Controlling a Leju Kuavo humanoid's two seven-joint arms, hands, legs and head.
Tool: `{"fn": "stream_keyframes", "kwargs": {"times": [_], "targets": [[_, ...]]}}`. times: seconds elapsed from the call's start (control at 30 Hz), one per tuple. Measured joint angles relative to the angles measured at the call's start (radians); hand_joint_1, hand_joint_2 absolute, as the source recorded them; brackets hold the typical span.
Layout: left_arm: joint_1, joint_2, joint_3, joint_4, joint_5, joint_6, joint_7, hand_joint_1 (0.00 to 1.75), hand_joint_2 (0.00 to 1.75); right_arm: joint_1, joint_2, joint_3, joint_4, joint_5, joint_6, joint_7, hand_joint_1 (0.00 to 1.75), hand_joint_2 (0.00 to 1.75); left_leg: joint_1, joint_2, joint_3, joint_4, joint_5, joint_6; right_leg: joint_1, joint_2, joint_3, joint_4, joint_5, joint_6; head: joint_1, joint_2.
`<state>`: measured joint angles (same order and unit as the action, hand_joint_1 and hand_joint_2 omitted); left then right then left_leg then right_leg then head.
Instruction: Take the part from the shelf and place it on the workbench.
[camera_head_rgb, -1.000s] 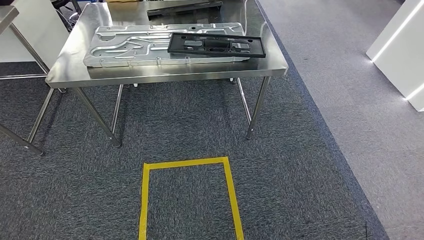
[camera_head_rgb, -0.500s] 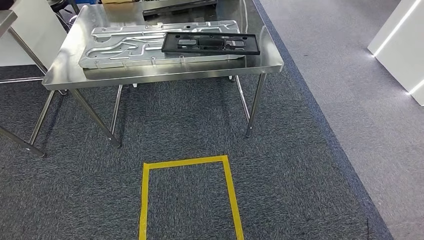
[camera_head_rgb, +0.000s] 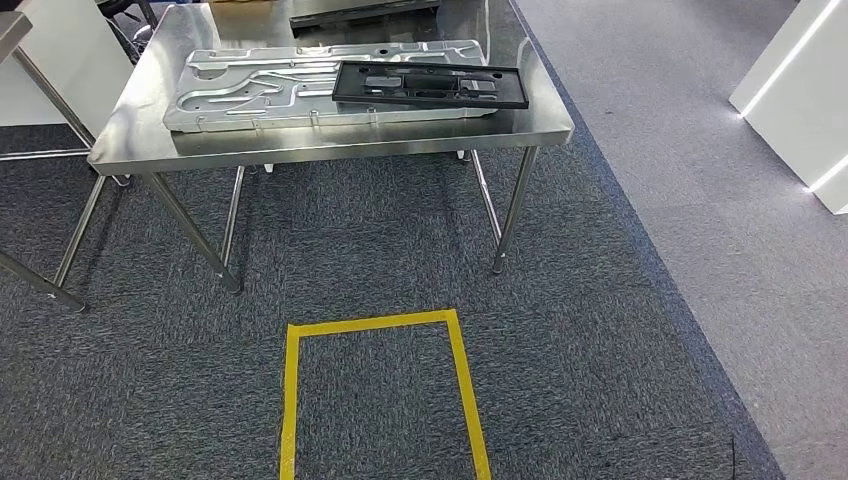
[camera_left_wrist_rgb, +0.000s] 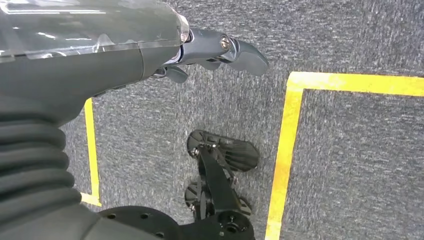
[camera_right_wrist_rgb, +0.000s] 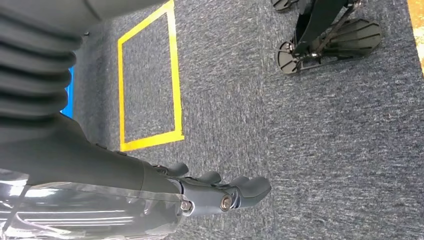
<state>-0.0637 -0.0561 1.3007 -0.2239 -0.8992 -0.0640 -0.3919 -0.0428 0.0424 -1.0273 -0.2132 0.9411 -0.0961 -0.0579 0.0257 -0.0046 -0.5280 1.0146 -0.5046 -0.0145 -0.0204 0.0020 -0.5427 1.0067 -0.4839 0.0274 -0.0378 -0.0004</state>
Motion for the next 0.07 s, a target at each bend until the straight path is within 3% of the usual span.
{"fn": "stream_keyframes", "kwargs": {"times": [0.07], "targets": [[0.001, 0.0, -0.004, 0.0, 0.003, 0.0, 0.002, 0.0, 1.75, 0.001, 0.0, -0.001, 0.0, -0.006, 0.0, 0.001, 0.0, 1.75, 0.0, 0.0, 0.0, 0.0, 0.0, 0.0, 0.0, 0.0, 0.0, 0.0, 0.0, 0.0, 0.0, 0.0]]}}
